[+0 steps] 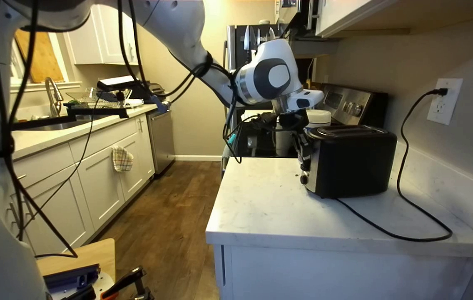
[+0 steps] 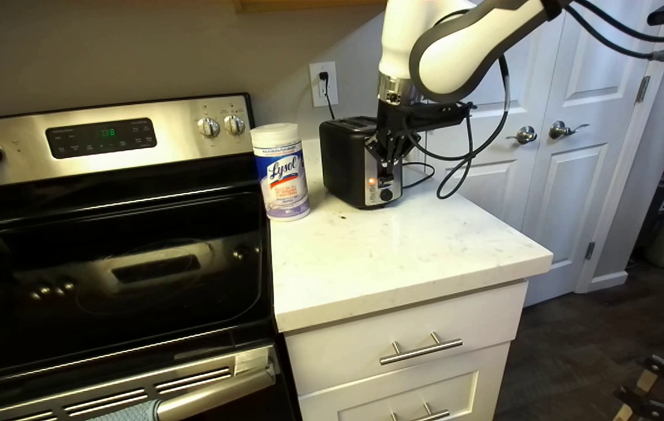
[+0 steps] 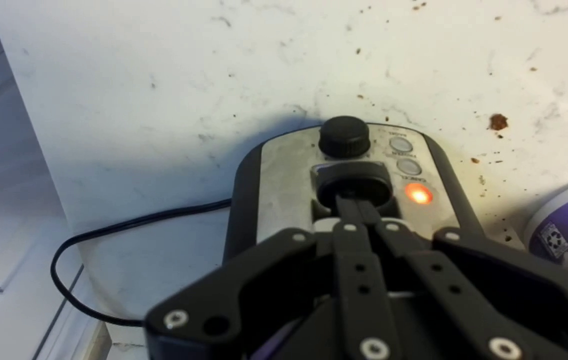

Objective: Push the lever of the toaster down

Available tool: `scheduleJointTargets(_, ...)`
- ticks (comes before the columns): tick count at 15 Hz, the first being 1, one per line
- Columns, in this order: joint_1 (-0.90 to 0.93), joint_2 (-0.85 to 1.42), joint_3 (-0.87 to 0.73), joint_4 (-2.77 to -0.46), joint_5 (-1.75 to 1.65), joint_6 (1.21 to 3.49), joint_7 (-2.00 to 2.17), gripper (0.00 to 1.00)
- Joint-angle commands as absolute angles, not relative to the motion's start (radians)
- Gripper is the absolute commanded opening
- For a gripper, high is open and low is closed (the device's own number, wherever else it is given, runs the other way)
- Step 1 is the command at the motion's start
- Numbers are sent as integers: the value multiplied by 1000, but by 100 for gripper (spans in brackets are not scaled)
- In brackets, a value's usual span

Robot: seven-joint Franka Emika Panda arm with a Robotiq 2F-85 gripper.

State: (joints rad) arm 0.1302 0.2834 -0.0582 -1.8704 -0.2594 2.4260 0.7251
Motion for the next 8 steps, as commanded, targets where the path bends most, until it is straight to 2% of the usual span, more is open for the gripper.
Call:
scheduleJointTargets(1, 106, 200, -32, -1899, -169, 2377, 600, 0)
scheduleJointTargets(8, 107, 193, -34, -1872, -167, 2303, 588, 0)
